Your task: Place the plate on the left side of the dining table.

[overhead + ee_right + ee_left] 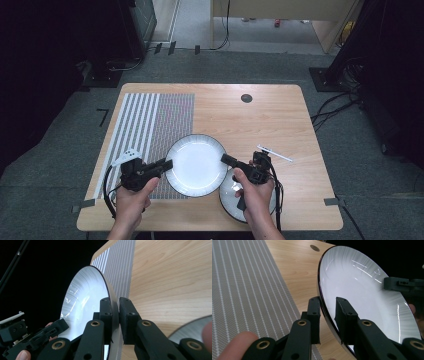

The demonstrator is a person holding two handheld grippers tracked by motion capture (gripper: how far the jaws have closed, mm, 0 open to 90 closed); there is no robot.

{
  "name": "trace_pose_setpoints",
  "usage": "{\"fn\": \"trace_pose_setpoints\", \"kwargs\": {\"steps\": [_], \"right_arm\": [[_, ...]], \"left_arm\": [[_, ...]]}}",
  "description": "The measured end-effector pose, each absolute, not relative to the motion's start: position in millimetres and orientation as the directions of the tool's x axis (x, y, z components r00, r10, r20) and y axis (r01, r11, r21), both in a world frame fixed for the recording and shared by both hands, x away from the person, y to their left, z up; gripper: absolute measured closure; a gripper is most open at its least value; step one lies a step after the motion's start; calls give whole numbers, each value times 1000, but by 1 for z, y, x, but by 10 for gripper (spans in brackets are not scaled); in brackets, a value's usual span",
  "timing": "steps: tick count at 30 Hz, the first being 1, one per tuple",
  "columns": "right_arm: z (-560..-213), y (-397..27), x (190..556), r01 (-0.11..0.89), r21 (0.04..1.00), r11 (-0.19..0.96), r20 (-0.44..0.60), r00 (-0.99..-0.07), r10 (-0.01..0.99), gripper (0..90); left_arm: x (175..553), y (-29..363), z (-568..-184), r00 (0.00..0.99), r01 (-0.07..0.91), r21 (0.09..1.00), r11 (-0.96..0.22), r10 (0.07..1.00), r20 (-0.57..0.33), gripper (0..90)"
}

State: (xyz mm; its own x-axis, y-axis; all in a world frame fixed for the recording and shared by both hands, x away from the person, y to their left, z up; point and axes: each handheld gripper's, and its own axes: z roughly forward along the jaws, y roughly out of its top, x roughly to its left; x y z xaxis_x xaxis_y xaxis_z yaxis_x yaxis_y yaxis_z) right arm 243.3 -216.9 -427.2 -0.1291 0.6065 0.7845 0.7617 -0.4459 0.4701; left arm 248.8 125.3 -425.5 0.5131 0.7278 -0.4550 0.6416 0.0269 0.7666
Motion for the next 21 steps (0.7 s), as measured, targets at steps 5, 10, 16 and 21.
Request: {"fn": "trace_pose_setpoints", "kwargs": {"steps": [5, 10, 16, 21], "right_arm": [[-424, -204, 253, 768, 468, -437, 789, -140, 599, 818], [-422, -191, 260, 771, 467, -432, 790, -145, 596, 817], [-419, -174, 268, 779, 462, -424, 795, -151, 587, 814], [-418, -162, 275, 786, 455, -420, 800, -154, 580, 815]], "left_arm": [[253, 140, -421, 501, 642, 766, 43, 732, -461, 752], [256, 151, -420, 479, 639, 766, 69, 743, -467, 766], [259, 167, -417, 455, 634, 768, 92, 759, -466, 778], [262, 179, -414, 444, 629, 770, 106, 764, -468, 781]]}}
